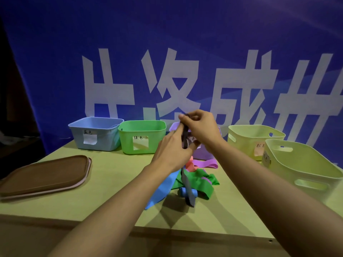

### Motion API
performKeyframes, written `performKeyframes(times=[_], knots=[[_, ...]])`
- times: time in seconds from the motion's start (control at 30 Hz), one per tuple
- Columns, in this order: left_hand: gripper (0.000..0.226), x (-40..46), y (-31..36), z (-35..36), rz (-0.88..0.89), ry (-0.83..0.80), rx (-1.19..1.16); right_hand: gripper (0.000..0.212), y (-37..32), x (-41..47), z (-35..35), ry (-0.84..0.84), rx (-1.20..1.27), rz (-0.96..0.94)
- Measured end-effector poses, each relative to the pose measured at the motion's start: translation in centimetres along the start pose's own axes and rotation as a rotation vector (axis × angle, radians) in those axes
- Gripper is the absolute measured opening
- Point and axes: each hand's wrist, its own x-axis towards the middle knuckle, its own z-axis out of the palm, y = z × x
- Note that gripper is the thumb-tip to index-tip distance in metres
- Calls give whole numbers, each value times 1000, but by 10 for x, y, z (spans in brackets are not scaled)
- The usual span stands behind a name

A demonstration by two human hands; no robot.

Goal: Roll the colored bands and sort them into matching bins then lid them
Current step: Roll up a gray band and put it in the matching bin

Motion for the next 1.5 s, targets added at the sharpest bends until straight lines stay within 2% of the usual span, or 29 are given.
performKeyframes(times=[0.07, 0.2, 0.23, 0.37, 0.47, 0.6, 0.7, 0.87, 1.07, 1.3, 1.5], knots=[[76, 0, -3, -3, -27, 14, -54, 28, -1, 3, -3, 35, 24, -31], [52, 5, -22, -9, -129, 215, -258, 29, -5, 6, -12, 13, 71, -60], [48, 8, -24, -11, -152, 218, -306, 27, -6, 7, -13, -3, 84, -72], [26, 16, -26, -15, -258, -33, -617, 21, -8, 9, -13, -47, 165, -100], [9, 13, -28, -12, -262, -81, -680, 17, -9, 10, -10, -55, 249, -71], [9, 10, -32, -10, -275, -28, -740, 22, -6, 12, -10, -101, 295, -54], [12, 6, -32, -11, -270, -46, -781, 25, -2, 12, -11, -132, 329, -26], [25, 0, -31, -14, -317, -154, -886, 26, 6, 9, -9, -186, 358, 5], [16, -7, -36, -10, -379, -182, -877, 24, 19, 2, -1, -255, 357, 37], [18, -20, -54, 5, -512, -360, -1017, 23, 52, -3, 15, -257, 382, 111], [25, -17, -85, 34, -545, -337, -762, 14, 96, -7, 30, -237, 360, 185]])
